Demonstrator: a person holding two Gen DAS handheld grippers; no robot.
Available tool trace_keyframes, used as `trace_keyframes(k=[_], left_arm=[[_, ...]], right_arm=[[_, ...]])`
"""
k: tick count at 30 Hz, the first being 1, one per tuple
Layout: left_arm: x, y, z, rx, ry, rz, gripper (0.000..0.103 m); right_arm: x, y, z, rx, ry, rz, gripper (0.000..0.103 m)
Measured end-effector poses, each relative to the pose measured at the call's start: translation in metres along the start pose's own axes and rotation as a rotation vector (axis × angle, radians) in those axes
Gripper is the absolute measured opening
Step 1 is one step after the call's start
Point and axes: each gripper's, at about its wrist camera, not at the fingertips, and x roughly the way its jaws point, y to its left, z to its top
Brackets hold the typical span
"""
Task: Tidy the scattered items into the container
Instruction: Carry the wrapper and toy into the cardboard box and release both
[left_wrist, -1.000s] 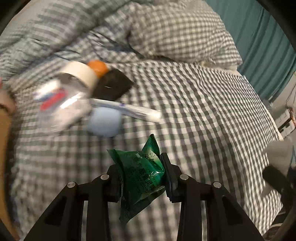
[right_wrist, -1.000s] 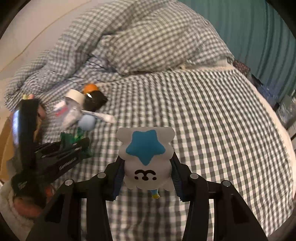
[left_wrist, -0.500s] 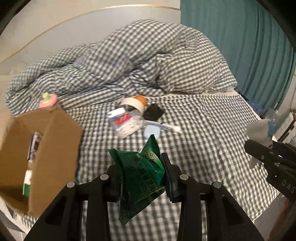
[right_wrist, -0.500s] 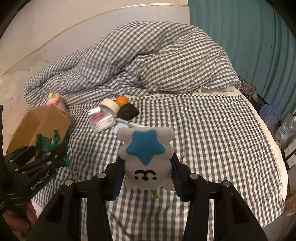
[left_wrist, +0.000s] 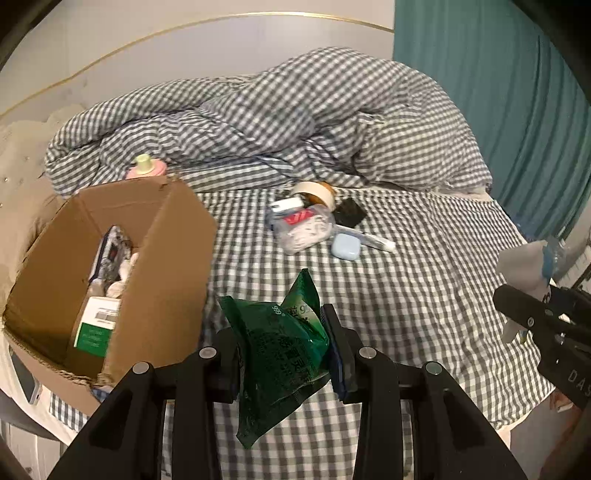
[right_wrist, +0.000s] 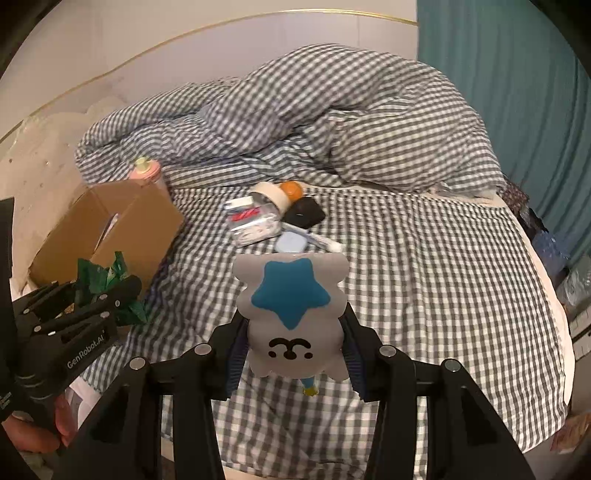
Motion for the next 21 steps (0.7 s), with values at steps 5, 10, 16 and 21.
trace_keyframes(k=[5, 10, 16, 21], left_arm=[[-0.004, 0.028, 0.003, -0.043, -0.01, 0.021, 0.036], [-0.021, 0.078, 0.014, -0.112, -0.035, 0.064, 0.036], [-0.027, 0.149, 0.019, -0.193, -0.048, 0.157, 0.037], [-0.009, 0.191, 0.007, -0.261, -0.016, 0.181, 0.037]], right_arm=[[0.008, 0.031, 0.013, -0.048, 0.002, 0.028, 0.045], [0.007, 0.094, 0.052, -0.144, -0.06, 0.115, 0.045], [0.028, 0.2, 0.094, -0.269, -0.079, 0.279, 0.045], [0.078, 0.261, 0.113, -0.306, 0.015, 0.356, 0.045]])
